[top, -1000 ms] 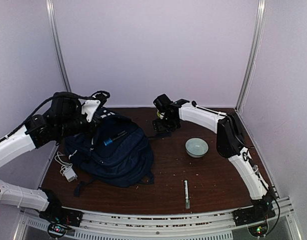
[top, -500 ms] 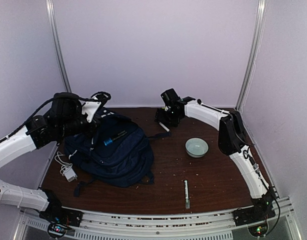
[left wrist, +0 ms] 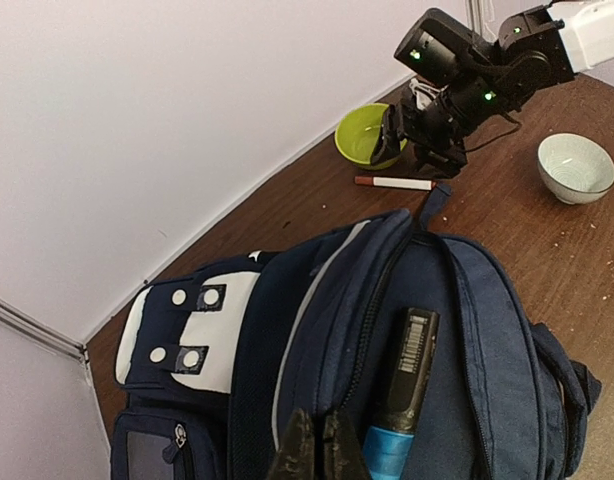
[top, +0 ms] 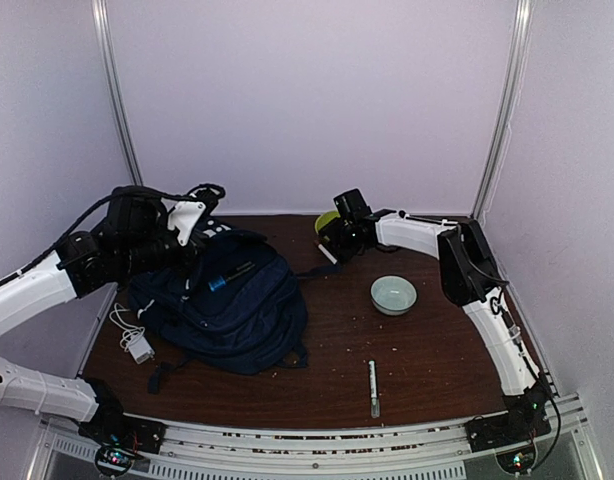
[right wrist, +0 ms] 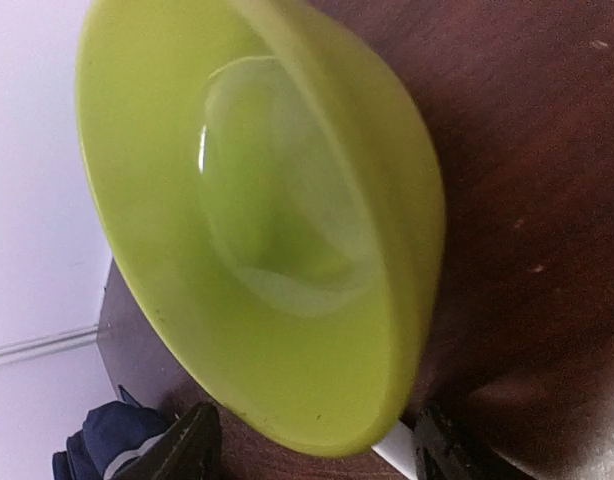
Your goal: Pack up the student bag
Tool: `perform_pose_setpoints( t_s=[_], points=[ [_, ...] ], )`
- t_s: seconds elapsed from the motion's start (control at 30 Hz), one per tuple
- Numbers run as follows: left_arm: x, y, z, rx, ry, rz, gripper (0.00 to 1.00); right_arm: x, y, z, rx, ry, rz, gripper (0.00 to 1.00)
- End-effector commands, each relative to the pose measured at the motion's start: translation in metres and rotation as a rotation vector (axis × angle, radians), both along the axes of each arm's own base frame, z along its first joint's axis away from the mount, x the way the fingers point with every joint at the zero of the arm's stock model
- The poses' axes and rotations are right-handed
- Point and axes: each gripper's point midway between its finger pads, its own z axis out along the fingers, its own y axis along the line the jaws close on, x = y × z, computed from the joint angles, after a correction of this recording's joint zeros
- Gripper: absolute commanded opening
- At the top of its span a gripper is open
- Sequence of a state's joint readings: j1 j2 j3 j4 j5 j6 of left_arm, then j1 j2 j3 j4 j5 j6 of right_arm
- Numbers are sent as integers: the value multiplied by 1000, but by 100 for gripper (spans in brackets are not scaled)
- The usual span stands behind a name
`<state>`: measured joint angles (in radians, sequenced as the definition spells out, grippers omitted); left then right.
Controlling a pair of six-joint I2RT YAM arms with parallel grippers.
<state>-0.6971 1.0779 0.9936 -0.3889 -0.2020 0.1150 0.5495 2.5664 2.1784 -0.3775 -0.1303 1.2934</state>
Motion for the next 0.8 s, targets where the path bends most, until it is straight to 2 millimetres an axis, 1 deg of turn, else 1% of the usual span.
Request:
perform_pose_setpoints(
  t_s=[0.0, 0.1, 0.17, 0.27, 0.47, 0.53, 0.63, 0.67, 0.7, 0.77],
  points=[
    [5, -2, 64, -143, -205, -6, 0, 1, -18, 6, 66, 32, -215, 68],
    [2, 4, 66, -116, -227, -4, 0, 2, -15, 6, 46, 44, -210, 70],
    [0, 10, 70, -109, -246, 9, 0, -1, -12, 4, 35, 56, -204, 70],
    [-4, 17, 77, -118, -276, 19, 0, -10, 0, 1, 42, 70, -174, 70],
    [-11, 29, 89, -126, -329, 38, 0, -19, 17, 3, 17, 58, -72, 68],
    [-11, 30, 90, -124, -334, 41, 0, -25, 23, 4, -3, 59, -38, 68],
    [-11, 32, 92, -121, -338, 45, 0, -39, 36, 6, -57, 48, 27, 67],
    [-11, 32, 92, -119, -338, 48, 0, -42, 40, 6, -74, 42, 50, 66],
    [-11, 33, 92, -119, -339, 51, 0, -44, 41, 7, -89, 36, 67, 63],
    [-12, 34, 94, -124, -342, 53, 0, -46, 36, 7, -133, 38, 81, 55]
  ],
)
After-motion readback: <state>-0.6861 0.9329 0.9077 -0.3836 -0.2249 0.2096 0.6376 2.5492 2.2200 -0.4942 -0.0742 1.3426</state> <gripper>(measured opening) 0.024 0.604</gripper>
